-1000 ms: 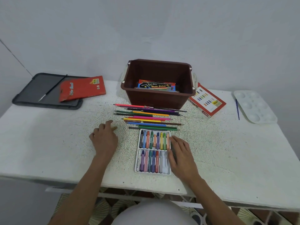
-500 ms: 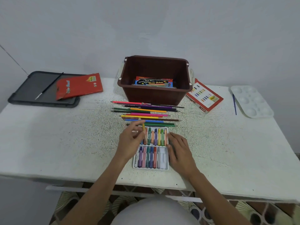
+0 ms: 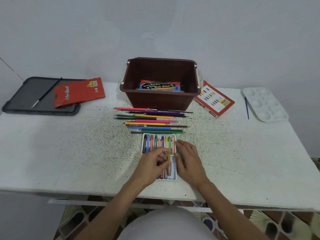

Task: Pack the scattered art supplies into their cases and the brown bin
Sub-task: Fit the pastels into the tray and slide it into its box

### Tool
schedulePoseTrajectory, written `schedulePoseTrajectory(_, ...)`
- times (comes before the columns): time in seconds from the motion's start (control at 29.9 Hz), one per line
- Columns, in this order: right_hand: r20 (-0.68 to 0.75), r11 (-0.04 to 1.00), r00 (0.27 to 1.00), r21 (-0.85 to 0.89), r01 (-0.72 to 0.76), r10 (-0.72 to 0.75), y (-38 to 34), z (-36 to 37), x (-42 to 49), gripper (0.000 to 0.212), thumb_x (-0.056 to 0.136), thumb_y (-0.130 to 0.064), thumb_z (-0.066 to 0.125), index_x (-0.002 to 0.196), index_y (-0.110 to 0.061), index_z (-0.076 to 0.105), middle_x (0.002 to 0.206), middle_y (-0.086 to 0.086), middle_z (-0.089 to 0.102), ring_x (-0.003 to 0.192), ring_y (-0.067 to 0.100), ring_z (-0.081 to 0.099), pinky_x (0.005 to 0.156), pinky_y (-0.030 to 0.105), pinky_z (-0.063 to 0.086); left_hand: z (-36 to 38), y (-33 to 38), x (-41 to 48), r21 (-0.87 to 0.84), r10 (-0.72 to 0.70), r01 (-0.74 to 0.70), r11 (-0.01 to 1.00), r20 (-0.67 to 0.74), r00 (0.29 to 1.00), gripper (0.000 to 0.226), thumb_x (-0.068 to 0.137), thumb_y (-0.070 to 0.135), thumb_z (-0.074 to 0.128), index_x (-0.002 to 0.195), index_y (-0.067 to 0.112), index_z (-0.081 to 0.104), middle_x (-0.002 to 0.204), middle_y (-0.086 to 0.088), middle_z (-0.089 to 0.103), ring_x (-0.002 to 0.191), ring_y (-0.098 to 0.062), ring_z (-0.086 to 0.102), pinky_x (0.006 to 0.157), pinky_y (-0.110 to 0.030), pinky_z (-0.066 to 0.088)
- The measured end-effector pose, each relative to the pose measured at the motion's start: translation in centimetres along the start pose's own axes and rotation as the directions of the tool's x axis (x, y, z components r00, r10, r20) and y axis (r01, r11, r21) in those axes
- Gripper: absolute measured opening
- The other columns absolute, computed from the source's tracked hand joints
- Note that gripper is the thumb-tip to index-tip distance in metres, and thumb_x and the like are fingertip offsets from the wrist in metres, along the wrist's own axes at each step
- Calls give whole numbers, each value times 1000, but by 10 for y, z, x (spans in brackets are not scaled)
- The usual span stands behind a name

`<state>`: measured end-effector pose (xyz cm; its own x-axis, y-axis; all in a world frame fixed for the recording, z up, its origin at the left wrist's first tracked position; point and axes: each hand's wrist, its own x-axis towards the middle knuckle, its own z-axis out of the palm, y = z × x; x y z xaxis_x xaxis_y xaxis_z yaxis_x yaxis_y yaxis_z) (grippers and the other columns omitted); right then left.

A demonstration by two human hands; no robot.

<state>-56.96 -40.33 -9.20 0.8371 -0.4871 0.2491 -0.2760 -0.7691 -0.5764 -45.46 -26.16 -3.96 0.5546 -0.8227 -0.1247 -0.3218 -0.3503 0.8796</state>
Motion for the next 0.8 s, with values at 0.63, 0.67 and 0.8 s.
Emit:
schedulePoseTrajectory(0.63,-4,1000,1000,3,-13,13,0,1,0,42,99,-24,47,139,-11,49,140,1,50,131,15,38,109,30,34,5,-28,10,581,81,31,814,-165,983,85,68,72,67,140,37,41,128,3,34,119,-16,29,99,-33,26)
schedulePoseTrajectory(0.67,-3,1000,1000,2,-13,13,0,1,0,42,99,-24,47,139,-11,49,140,1,50,131,15,37,109,30,34,5,-29,10,579,83,28,815,-164,983,86,67,73,67,141,37,41,128,2,35,119,-17,29,98,-33,26)
schedulePoseTrajectory(0.8,-2,1000,1000,-1,-11,11,0,1,-1,42,100,-25,46,139,-12,49,140,0,50,131,15,38,108,30,35,2,-31,12,582,84,3,813,-123,989,88,69,75,63,144,39,35,132,3,33,122,-16,28,101,-34,25)
